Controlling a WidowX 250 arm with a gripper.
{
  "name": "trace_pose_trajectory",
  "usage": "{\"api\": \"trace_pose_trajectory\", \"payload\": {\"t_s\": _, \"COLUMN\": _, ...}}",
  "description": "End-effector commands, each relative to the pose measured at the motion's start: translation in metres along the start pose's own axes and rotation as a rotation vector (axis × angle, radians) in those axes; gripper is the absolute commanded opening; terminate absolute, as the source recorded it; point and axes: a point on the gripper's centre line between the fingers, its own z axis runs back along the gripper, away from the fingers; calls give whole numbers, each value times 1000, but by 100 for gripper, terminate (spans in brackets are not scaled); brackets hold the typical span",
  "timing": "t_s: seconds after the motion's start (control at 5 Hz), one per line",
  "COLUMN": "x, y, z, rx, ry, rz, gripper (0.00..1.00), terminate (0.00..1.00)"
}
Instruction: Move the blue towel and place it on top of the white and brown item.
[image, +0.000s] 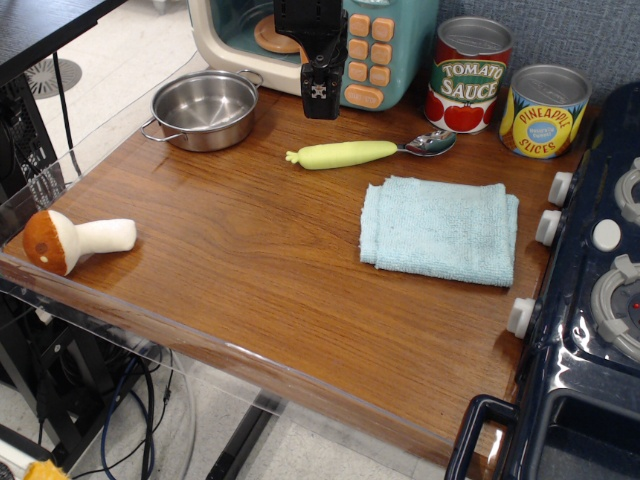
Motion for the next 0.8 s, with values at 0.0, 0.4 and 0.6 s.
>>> {"api": "trace_pose_trajectory", "payload": {"t_s": 0.0, "x": 0, "y": 0, "z": 0, "rx": 0, "ry": 0, "rz": 0, "gripper": 100, "terminate": 0}}
{"api": "trace_pose_trajectory", "payload": {"t_s": 0.4, "x": -46, "y": 27, "z": 8, "rx": 0, "ry": 45, "rz": -101, "gripper": 100, "terminate": 0}}
{"api": "trace_pose_trajectory", "payload": {"t_s": 0.6, "x": -78, "y": 42, "z": 11, "rx": 14, "ry": 58, "rz": -154, "gripper": 100, "terminate": 0}}
